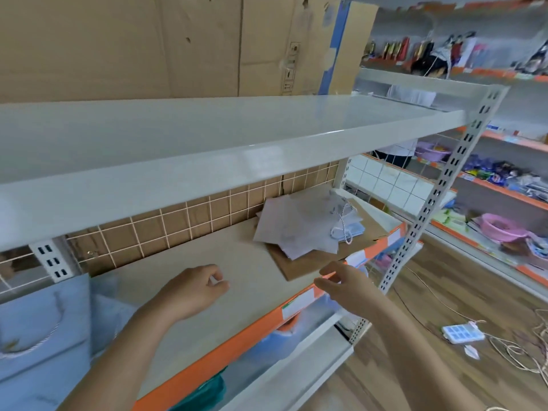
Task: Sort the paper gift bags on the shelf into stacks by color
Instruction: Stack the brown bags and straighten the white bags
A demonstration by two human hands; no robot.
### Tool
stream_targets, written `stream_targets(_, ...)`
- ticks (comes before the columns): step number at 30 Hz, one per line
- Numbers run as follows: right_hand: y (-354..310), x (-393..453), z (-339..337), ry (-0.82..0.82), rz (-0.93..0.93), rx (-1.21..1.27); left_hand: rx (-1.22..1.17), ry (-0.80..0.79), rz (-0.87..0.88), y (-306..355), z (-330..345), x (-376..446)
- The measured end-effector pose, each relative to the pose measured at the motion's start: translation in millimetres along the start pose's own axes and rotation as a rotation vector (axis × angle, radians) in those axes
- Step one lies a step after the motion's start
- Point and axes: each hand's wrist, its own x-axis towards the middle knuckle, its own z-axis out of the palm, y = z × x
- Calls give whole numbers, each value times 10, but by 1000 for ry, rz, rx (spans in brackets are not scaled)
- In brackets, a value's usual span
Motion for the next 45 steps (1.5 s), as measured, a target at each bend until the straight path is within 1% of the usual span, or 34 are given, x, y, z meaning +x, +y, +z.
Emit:
stream_targets(4,231,426,-185,-17,-42,-60,20,26,-65,138,126,311)
stream_targets(9,510,1107,-495,-102,-29,-57,-57,126,-167,440,353,832)
stream_targets(11,632,1406,-652,-112,-41,-91,-108,160,-218,620,478,1054)
stream_targets(16,881,2091,-1011,-109,-100,-176,-272,207,-437,1074,768,1556)
stream_targets(21,1073,2604,-1179,-41,-177,-114,-521,274,-678,1286,1071,1812)
stream_targets(23,1112,2759,-1202,-32,-201,-125,-583,319,-728,1347,1141,1884)
stream_targets(26,1144,2892,-1174,-58,-259,-205,-633,383,-825,1428,1169,1987)
stream_targets(28,1153,2941,-1153,-86,-285,-209,-608,440,-920,1483,1145,2036)
stream_targets(29,1152,2964,-1148,-107,-291,-205,-597,479,-934,1513,1120,2056)
stream_targets(31,1143,3009,-1152,-159,-293,-200,-652,560,-876,1588,1070,2098)
stream_targets(32,1138,3030,-1159,-185,-289,-196,-739,609,-808,1638,1053,2112)
stream_targets(34,1135,3070,-1168,-242,-294,-195,-1010,676,-649,1761,1056,2101)
stream_targets(35,1135,3090,-1168,-275,-302,-197,-1135,674,-578,1837,1069,2091)
stream_targets(36,1131,3102,-1169,-307,-305,-192,-1210,658,-528,1894,1085,2085)
stream_targets(38,1113,3114,-1164,-338,-308,-176,-1216,659,-478,1950,1107,2059)
stream_targets(39,1099,3129,-1163,-322,-319,-187,-1207,697,-462,1943,1095,2032)
stream_targets(41,1078,3167,-1165,-222,-349,-246,-1237,822,-440,1864,1038,1939)
stream_targets(43,1081,3213,-1172,-47,-354,-254,-1292,943,-444,1717,959,1798)
stream_targets(44,1094,3241,-1168,40,-348,-250,-1301,975,-446,1646,917,1716)
stream_targets(45,1107,3272,-1154,94,-331,-259,-1304,991,-442,1577,884,1641)
